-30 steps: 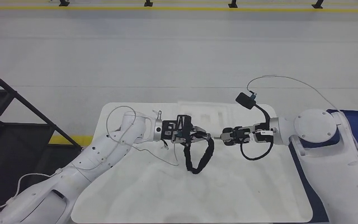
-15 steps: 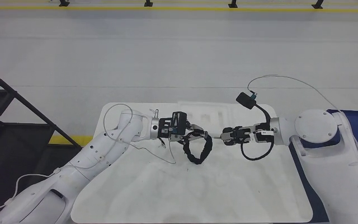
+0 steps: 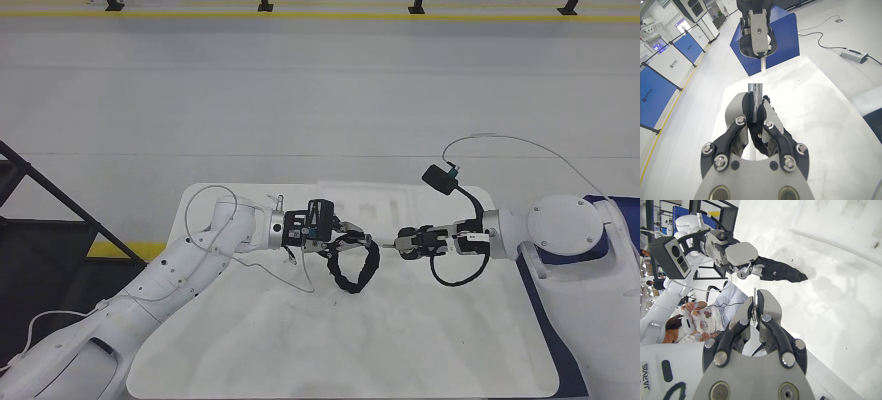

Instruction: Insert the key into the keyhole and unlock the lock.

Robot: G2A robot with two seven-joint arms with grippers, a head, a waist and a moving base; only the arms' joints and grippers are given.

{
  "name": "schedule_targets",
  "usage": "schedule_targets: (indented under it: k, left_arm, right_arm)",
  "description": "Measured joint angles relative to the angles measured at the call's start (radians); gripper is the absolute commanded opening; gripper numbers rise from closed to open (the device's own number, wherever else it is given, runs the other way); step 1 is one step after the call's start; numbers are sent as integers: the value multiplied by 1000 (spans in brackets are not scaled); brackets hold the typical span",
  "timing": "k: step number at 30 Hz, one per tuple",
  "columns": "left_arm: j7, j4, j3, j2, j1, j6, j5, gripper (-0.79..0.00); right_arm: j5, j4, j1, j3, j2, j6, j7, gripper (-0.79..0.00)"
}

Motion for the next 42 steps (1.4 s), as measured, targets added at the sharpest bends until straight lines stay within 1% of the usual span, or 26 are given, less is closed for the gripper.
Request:
schedule_targets:
  k: [25, 28, 31, 35, 39, 42]
  left_arm:
    - [0, 0, 0, 0, 0, 0, 0, -785]
    - [-8, -6, -2, 0, 5, 9, 0, -785]
    - [-35, -27, -12, -1, 23, 33, -6, -785]
    - [-48, -49, -17, -4, 31, 29, 7, -785]
    - [-26, -79, -25, -6, 28, 47, 54, -785]
    - [2, -86, -21, -9, 16, 26, 96, -785]
  right_arm:
    - [0, -2, -2, -1, 0, -2, -4, -785]
    - [-10, -20, -14, -7, 3, -14, -28, -785]
    - [-21, -41, -8, -8, 8, -9, -16, -785]
    - [-33, -71, 5, -8, 14, 15, 1, -785]
    - [-61, -119, 24, -3, 22, 45, 16, -785]
    - [-69, -150, 31, -1, 29, 46, 14, -785]
